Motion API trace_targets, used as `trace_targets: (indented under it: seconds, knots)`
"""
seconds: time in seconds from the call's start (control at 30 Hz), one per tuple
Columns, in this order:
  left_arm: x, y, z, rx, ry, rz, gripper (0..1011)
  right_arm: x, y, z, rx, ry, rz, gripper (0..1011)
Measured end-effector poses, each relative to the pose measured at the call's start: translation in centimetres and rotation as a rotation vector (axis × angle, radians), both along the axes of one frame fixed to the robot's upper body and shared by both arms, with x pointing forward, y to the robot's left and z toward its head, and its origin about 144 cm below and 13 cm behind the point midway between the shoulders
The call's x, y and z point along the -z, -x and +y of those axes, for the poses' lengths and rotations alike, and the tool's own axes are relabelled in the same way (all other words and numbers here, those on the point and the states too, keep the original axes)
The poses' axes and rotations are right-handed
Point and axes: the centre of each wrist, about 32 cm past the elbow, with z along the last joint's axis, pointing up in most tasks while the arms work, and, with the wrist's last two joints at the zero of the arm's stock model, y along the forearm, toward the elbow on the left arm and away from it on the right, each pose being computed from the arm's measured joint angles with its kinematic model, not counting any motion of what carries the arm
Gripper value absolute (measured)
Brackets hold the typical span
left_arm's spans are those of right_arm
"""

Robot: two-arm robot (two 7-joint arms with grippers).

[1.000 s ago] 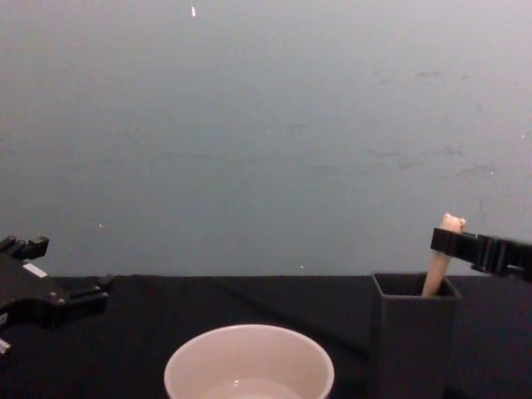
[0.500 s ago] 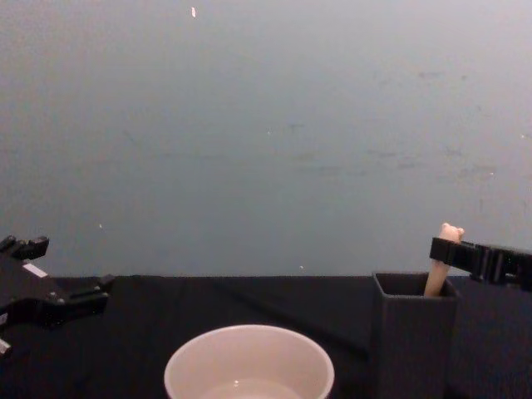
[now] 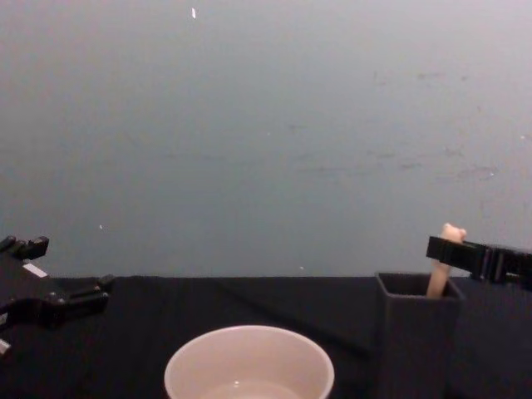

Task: Pick up the stirring spoon with one hand, stir inside the cup, then place it back in its original position.

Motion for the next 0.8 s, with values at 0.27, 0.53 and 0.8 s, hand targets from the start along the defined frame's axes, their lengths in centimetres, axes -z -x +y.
trace_targets:
  seconds: [0.27,0.53,0.8]
  knots:
    - [0.0,0.0,0.0,0.0,0.0,0.0,1001,-0.02,0.0,0.01,0.0,-0.001,-0.001,565]
    - [0.0,0.0,0.0,0.0,0.0,0.0,1001,-0.02,0.0,0.01,0.0,-0.001,-0.002,791]
    - [0.0,0.0,0.0,0.0,0.0,0.0,1001,-0.02,0.0,0.01,0.0,-0.002,-0.001,1003]
